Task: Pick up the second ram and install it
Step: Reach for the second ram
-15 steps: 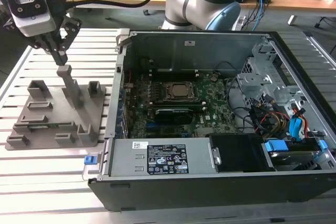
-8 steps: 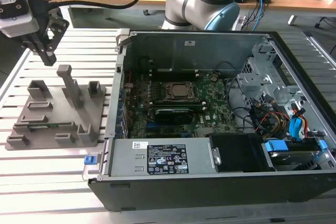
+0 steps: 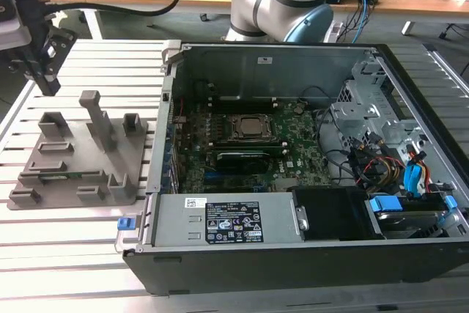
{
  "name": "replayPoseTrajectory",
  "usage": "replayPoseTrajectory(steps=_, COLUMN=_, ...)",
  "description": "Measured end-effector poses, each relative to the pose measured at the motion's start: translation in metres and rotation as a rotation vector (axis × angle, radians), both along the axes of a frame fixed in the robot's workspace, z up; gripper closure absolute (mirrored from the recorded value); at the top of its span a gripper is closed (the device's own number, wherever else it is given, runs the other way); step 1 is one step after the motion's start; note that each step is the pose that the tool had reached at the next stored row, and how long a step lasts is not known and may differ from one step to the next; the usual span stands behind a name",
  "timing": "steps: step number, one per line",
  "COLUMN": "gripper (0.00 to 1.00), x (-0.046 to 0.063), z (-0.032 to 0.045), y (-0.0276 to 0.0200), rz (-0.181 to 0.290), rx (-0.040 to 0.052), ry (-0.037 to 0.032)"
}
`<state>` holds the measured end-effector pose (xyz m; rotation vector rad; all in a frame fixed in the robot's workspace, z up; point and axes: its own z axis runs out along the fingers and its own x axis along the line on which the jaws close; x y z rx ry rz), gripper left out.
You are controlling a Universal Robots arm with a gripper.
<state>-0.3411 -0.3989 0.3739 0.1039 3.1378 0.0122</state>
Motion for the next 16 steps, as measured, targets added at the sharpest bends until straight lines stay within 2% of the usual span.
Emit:
replayPoseTrajectory(steps=4, gripper=0.89, x=-0.003, z=-0.0009, y=0.0001, rz=0.058, rx=0.0005, ry=0.0021)
replayPoseTrajectory(steps=12, gripper=0.89, x=-0.022, z=-0.0025, y=0.0, rz=0.079, rx=0.0018, ry=0.0021)
replayPoseTrajectory(steps=16, gripper=0.89, x=-0.022, z=-0.0025, y=0.0001, rz=0.079, rx=0.0018, ry=0.0021)
